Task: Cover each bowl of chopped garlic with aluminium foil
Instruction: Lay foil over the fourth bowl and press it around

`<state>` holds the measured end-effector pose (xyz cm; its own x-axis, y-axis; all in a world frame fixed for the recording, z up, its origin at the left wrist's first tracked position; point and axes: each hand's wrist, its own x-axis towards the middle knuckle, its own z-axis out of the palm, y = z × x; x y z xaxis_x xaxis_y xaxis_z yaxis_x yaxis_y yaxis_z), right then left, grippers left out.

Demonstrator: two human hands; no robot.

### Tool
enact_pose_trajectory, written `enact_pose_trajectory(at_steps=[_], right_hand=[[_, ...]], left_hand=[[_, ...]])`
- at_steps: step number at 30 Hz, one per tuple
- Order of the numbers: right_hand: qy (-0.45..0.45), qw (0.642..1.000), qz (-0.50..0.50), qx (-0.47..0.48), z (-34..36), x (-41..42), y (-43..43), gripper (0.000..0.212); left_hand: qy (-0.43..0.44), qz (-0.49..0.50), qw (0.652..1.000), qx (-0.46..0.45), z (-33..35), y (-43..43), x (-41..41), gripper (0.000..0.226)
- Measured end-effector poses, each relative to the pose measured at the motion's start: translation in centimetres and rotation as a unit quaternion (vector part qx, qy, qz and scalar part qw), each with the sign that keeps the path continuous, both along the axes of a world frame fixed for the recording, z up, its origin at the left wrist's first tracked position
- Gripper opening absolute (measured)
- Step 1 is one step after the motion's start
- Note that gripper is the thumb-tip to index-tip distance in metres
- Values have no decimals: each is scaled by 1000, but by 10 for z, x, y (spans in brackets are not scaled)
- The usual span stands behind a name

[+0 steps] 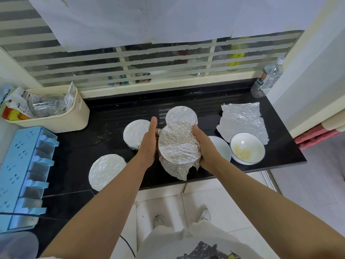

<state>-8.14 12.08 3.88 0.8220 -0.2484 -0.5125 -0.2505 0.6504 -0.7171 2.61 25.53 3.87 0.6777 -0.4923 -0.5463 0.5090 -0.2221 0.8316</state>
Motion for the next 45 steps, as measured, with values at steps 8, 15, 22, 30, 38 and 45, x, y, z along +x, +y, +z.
enact_pose_trajectory(at_steps=[8, 15, 22, 30, 38, 45], right_hand=[[-5, 1000, 6, -13, 1, 1, 1, 42], [4, 1000, 0, -9, 2, 3, 0, 43], [1, 1000, 6, -7, -1, -2, -1, 39], [23, 998, 47, -20, 7, 1, -5, 39], [42, 997, 54, -22, 13, 9, -8, 48], [13, 997, -57, -60, 10, 6, 2, 36]], left_hand=[[118, 24, 989, -90, 9, -5, -12, 31], [124, 57, 982, -129, 9, -8, -16, 39], [103, -23, 990, -90, 10, -5, -17, 75], [142, -55, 985, -83, 22, 3, -10, 68], [139, 4, 988, -63, 17, -3, -19, 55], [168, 71, 979, -96, 13, -6, -18, 54]])
